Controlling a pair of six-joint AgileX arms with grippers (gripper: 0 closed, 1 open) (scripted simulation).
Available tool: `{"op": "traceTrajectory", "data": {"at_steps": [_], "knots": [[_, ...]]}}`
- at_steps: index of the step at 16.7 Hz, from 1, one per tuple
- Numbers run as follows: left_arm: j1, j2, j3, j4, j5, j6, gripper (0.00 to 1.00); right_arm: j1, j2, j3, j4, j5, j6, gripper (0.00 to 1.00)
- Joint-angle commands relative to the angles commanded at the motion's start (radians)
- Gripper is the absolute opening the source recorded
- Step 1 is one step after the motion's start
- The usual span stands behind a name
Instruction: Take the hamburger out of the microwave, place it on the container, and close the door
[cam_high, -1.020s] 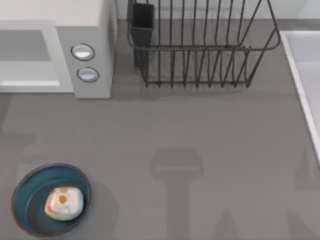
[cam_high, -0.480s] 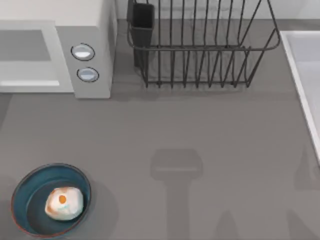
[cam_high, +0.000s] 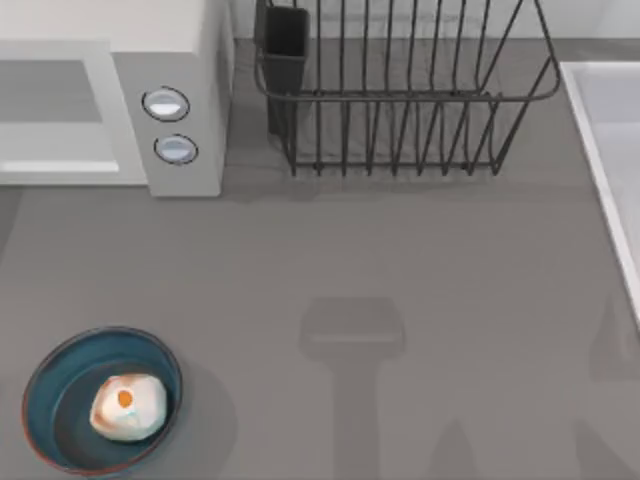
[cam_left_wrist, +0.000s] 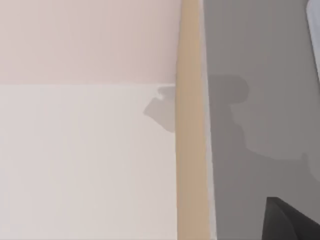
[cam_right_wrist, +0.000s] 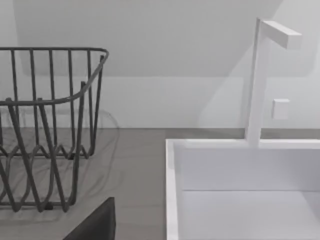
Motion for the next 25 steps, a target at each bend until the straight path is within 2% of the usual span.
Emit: {"op": "traceTrajectory", "data": {"at_steps": [8,16,22,25], "knots": [[-0.003,0.016,-0.033,0.038,0.000,0.002,0.00,0.000,0.000,0.000,0.000,0.000,0.000,1.00],[0.003,0.119,-0.252,0.369,0.004,0.006,0.00,0.000,0.000,0.000,0.000,0.000,0.000,1.00],[-0.003,0.116,-0.264,0.378,0.004,0.004,0.00,0.000,0.000,0.000,0.000,0.000,0.000,1.00],[-0.037,0.053,-0.334,0.416,-0.013,-0.034,0.00,0.000,0.000,0.000,0.000,0.000,0.000,1.00]]}}
